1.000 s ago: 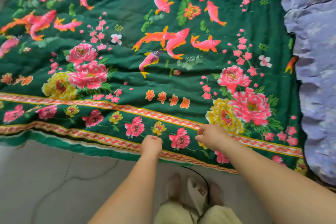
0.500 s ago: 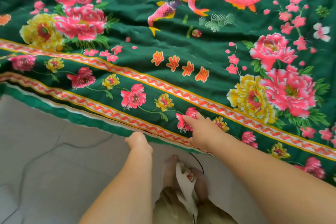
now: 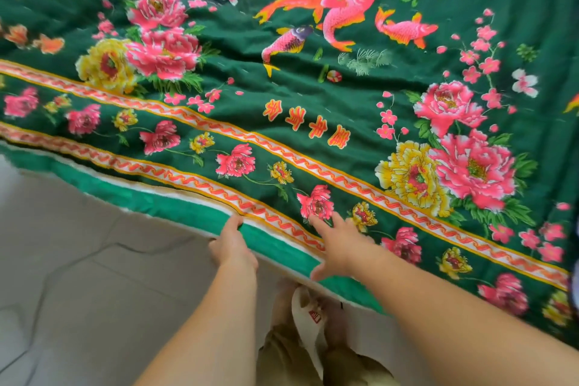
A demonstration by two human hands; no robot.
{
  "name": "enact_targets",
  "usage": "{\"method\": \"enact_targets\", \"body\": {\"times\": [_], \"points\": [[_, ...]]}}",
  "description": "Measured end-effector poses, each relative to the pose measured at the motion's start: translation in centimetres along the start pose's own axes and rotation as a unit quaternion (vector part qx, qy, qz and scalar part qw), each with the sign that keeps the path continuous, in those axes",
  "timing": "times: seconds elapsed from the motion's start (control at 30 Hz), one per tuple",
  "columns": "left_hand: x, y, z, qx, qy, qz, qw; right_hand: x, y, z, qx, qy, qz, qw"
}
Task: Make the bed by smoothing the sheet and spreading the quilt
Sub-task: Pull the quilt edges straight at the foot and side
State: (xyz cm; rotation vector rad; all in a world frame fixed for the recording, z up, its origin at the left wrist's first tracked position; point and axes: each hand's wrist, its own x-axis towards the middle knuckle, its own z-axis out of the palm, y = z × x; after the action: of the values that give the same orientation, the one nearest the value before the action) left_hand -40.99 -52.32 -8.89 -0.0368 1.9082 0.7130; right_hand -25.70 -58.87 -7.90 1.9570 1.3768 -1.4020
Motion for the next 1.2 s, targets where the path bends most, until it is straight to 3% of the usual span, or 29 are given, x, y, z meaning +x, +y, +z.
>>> {"method": "enact_targets", "body": {"times": [0.3, 0.47, 0.57, 0.8, 1.07, 1.2], "points": [[-9.4, 3.8, 0.3, -0.049, -0.068, 0.002, 0.996, -6.4, -3.0, 1.5, 0.045, 0.127, 0.031, 0.990], [-9.9, 5.8, -1.4, -0.085, -0.149, -0.061, 0.983, -8.4, -4.5, 1.3, -0.005, 0.212, 0.062, 0.975], [-9.6, 6.2, -3.2, -0.078, -0.130, -0.061, 0.987, -9.9, -5.4, 1.9, -0.008, 0.252, 0.048, 0.966], [-10.3, 5.4, -6.7, -0.063, -0.098, -0.035, 0.993, -11.6, -5.3, 2.6, -0.010, 0.270, 0.059, 0.961], [-9.2, 5.0, -8.3, -0.047, -0.089, -0.020, 0.995, -11.2, -5.5, 4.8, -0.039, 0.237, 0.060, 0.969], [-8.9, 4.9, -7.7, -0.051, -0.089, -0.017, 0.995, -11.1, -3.0, 6.3, -0.060, 0.254, 0.113, 0.959]]}}
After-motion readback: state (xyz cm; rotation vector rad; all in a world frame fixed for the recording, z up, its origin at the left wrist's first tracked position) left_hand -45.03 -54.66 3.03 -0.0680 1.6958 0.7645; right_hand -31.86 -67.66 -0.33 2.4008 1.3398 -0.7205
